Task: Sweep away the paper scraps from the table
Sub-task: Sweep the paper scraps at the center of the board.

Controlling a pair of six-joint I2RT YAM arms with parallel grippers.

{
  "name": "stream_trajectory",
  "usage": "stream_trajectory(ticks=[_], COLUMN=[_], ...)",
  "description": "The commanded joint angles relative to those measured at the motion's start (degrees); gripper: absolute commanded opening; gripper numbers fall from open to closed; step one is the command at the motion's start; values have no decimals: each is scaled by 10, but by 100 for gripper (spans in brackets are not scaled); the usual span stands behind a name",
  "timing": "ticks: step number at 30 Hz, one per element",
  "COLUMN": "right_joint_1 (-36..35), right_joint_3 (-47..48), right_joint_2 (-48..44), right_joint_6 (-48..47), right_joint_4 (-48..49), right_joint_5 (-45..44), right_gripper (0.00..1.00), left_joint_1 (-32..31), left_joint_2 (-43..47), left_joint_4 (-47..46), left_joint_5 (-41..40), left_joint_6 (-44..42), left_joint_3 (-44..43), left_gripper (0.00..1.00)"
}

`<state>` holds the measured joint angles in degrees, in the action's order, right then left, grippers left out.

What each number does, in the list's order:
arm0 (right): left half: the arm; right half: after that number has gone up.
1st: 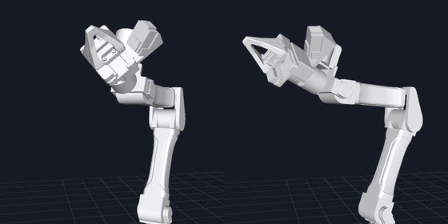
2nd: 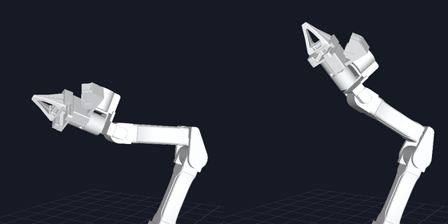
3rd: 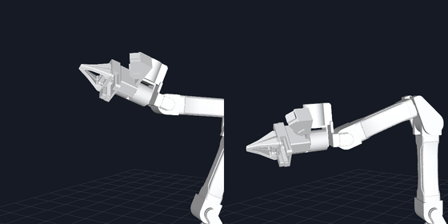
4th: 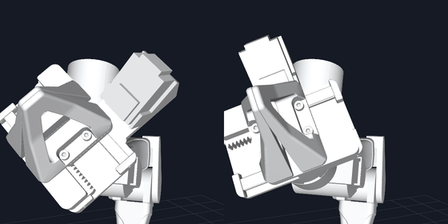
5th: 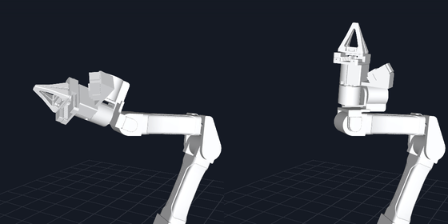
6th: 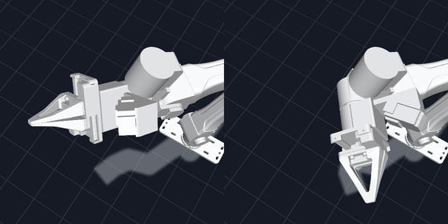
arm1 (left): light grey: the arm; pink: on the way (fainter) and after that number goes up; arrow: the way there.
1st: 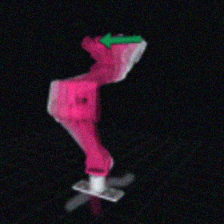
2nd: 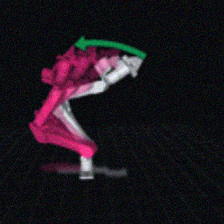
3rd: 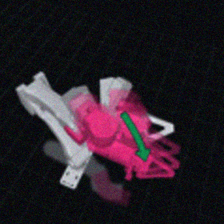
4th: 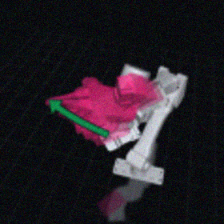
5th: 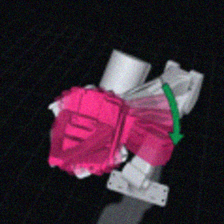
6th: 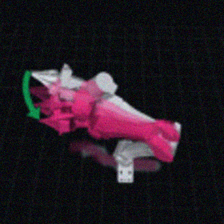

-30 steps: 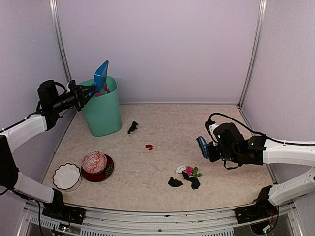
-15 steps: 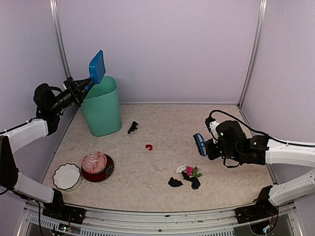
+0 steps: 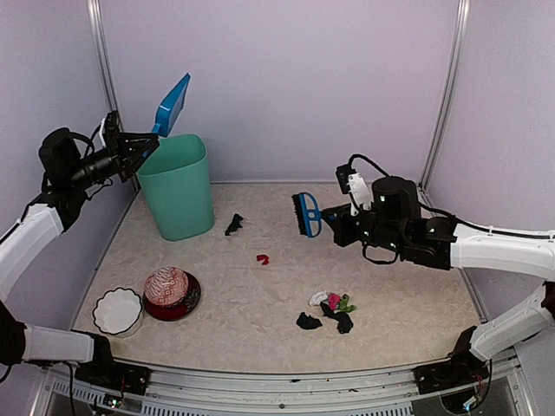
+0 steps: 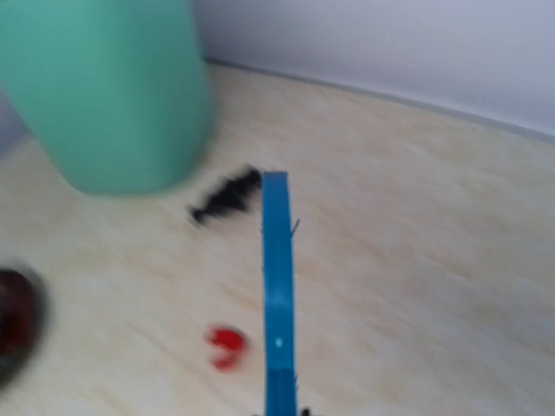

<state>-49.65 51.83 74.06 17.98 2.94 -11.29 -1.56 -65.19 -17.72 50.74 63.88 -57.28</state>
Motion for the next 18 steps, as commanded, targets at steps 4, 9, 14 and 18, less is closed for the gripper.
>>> stream_trajectory(ticks=[4,9,14,18], right_joint_1=[3,3,3,4], right_joint_3=[95,172,242,287], right_joint_2=[133,237,329,394], right_joint_6=[154,239,327,377], right_joint_4=[111,119,138,158], right_joint_5=[98,108,118,125], right_gripper=[0,0,0,0], left_joint_1=[-4,-5,-6,-7], left_joint_2=[68,112,168,208], left_joint_4=[243,304,318,328], left_joint_5=[-63,-122,-161,-198], left_joint_6=[-267,-344,-390,-417], left_joint_3=[-36,-21,6,31], left_gripper=[0,0,0,0])
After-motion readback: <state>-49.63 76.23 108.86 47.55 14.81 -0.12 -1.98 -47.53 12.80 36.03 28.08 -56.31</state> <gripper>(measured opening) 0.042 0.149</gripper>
